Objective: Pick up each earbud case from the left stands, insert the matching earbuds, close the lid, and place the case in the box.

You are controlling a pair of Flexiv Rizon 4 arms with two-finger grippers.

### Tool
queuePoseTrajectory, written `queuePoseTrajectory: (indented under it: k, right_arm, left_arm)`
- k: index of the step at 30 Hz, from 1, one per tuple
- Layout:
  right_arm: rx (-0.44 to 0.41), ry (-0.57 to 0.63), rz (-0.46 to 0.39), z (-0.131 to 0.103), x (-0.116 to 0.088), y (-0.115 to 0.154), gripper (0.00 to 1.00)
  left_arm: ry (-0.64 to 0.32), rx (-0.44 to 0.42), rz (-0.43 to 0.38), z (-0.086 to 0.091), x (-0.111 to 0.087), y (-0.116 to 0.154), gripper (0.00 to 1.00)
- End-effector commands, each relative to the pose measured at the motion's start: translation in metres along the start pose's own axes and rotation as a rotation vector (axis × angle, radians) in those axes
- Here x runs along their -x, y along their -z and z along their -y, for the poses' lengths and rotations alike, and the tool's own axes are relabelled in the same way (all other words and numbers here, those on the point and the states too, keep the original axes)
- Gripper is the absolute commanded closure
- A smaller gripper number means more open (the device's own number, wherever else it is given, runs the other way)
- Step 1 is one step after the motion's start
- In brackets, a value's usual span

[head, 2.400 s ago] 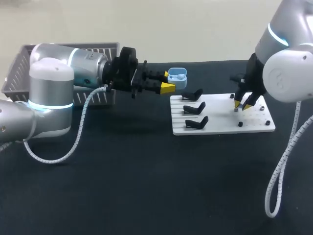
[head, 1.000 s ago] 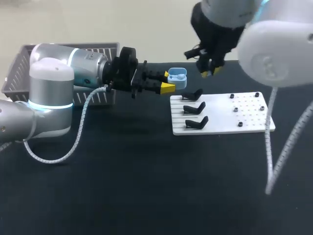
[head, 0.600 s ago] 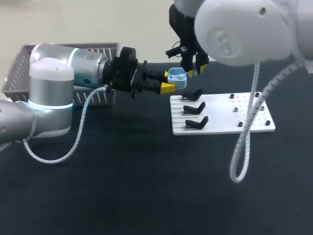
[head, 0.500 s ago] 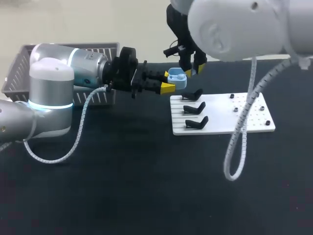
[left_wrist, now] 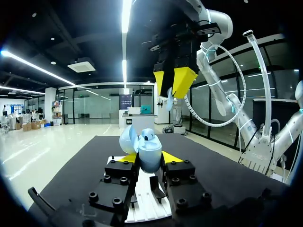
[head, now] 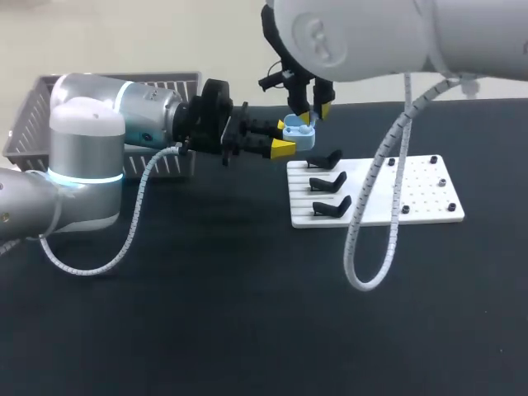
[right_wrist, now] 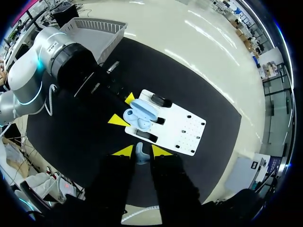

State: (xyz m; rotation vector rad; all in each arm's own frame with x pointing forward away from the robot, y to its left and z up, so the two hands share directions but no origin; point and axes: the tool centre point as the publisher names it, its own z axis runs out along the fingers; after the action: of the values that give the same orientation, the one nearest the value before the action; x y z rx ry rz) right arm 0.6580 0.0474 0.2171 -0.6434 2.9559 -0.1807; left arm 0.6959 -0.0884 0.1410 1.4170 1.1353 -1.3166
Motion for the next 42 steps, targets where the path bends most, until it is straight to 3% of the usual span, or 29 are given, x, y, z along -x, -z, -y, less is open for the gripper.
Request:
queuePoseTrajectory:
  k: [1,24,42]
  right_arm:
    - [0.001,-0.008,-0.02,-0.003,0.011,-0.003,1.0]
    - [0.019,-0.032,-0.024,-0.013,0.029,-0.012,1.0]
    - [0.027,-0.041,-0.048,-0.017,0.03,-0.021,1.0]
  left_arm:
    - [-0.001,0.001,0.0,0.0,0.0,0.0,1.0]
    - [-0.001,0.001,0.0,0.0,0.0,0.0,1.0]
    - [-0.001,0.001,0.0,0.0,0.0,0.0,1.0]
